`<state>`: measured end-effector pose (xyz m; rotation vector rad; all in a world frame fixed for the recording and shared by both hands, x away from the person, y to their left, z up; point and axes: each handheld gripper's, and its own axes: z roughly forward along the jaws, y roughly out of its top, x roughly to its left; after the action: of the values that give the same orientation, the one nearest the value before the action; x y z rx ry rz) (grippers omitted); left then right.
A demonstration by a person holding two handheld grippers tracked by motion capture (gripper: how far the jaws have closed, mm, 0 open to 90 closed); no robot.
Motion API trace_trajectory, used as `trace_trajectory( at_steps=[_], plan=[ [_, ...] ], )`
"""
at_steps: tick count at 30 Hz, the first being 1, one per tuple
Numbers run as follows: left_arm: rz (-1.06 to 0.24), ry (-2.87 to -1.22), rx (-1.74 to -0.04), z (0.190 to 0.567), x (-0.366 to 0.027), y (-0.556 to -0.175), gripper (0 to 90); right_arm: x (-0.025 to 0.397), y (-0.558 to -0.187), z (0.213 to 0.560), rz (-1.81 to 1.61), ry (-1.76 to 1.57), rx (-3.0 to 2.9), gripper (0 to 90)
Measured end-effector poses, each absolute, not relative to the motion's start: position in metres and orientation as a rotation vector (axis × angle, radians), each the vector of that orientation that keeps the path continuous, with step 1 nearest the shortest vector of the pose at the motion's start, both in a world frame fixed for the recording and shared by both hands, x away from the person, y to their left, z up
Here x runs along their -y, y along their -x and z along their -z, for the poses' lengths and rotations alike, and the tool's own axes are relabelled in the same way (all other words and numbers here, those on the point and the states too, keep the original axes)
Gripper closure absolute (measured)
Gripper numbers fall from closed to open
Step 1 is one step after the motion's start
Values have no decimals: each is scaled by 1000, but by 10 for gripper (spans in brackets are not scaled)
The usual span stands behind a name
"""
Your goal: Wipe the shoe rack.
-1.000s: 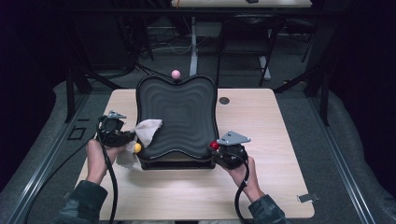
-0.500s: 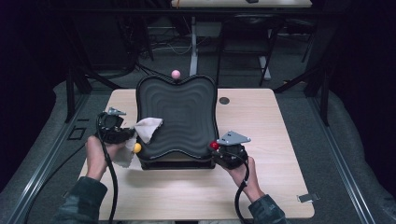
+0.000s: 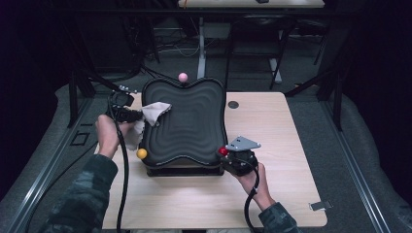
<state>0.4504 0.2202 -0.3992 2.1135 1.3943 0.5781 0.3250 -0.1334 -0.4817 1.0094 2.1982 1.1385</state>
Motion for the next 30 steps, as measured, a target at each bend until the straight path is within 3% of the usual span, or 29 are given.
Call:
trace_trajectory(
  at_steps=[30],
  plan=[
    [-644,-2120,-1506,362,-211,-510,837,134,-325,482,-1135,-1009,-2202,600]
  ],
)
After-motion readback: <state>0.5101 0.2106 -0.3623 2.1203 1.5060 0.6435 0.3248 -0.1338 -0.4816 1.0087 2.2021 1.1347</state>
